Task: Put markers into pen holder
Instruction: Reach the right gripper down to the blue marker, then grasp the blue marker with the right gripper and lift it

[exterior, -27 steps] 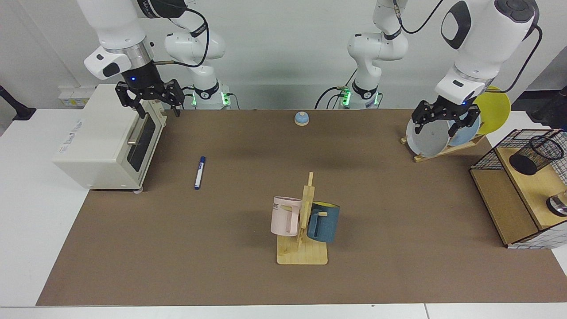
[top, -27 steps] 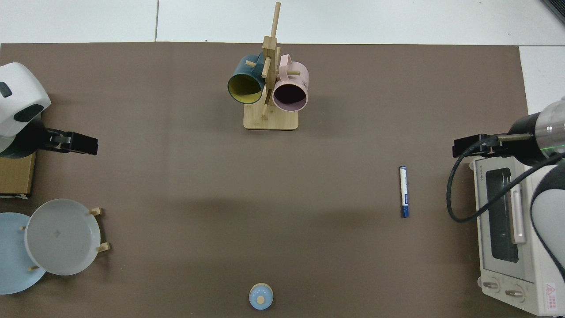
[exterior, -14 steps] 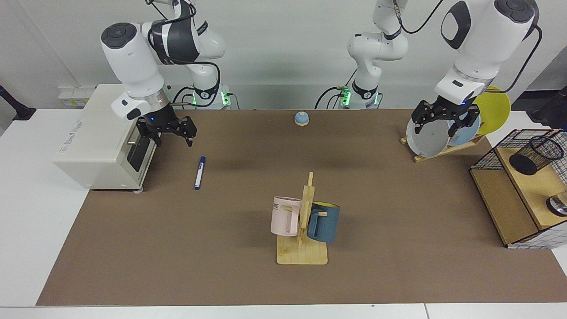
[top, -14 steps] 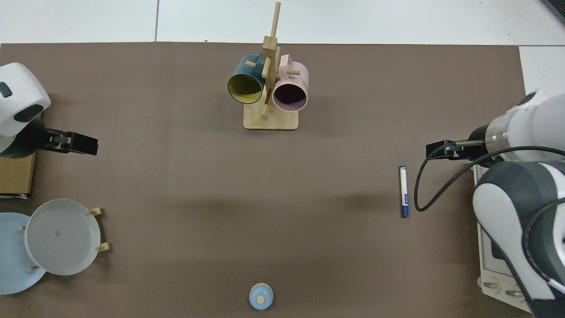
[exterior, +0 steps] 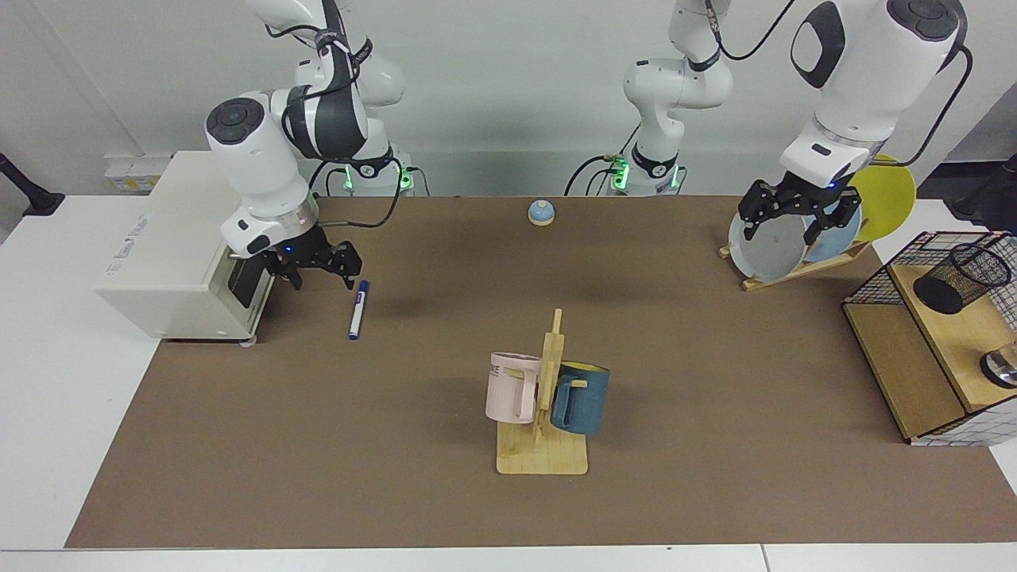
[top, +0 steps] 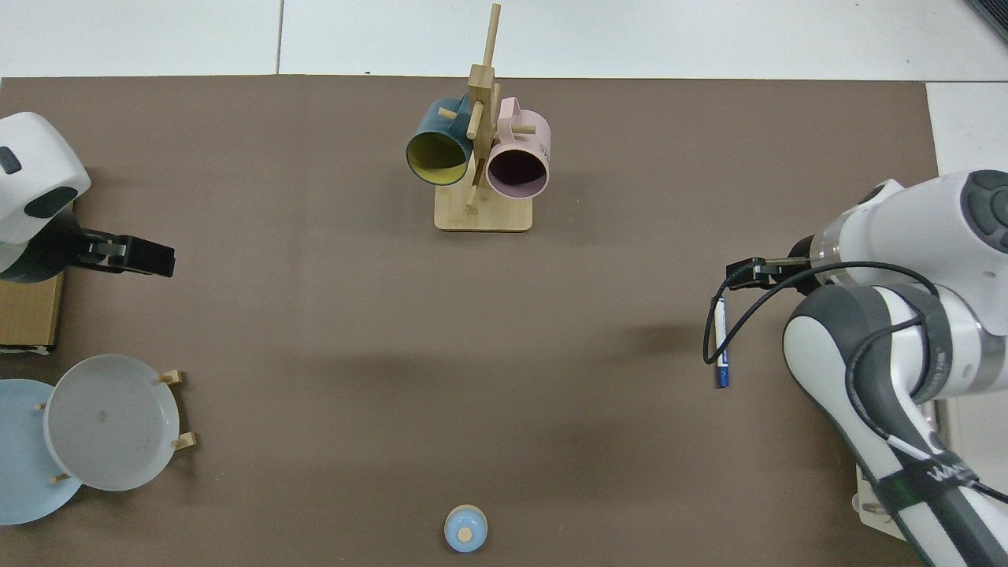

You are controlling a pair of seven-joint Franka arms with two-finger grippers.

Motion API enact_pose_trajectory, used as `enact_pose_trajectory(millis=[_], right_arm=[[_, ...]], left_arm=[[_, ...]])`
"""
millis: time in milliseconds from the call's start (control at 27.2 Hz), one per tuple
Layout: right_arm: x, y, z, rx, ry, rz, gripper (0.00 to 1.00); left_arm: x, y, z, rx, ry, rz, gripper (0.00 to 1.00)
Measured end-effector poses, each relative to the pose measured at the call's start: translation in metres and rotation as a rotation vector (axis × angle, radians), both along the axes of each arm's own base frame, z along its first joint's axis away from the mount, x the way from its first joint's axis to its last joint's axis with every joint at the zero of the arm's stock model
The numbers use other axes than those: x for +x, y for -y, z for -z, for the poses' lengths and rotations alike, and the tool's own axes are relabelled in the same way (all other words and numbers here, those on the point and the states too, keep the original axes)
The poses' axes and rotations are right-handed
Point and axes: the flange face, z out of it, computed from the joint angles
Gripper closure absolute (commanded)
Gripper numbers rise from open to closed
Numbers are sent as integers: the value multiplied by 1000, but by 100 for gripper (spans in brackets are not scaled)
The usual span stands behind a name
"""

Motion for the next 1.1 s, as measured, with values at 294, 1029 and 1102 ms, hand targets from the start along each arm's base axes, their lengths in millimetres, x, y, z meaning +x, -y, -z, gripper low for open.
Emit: enact_pose_trajectory(millis=[294, 1029, 1102], right_arm=[[-1, 0, 49, -15, -31, -8, 1], [-7, 0, 112, -49, -29, -31, 32], [-9, -2, 116, -50, -22, -35, 35]], left_arm=[[0, 0, 1, 0, -2, 0, 0], [-1, 0, 2, 0, -5, 0, 0], [-1, 0, 2, 0, -6, 0, 0]])
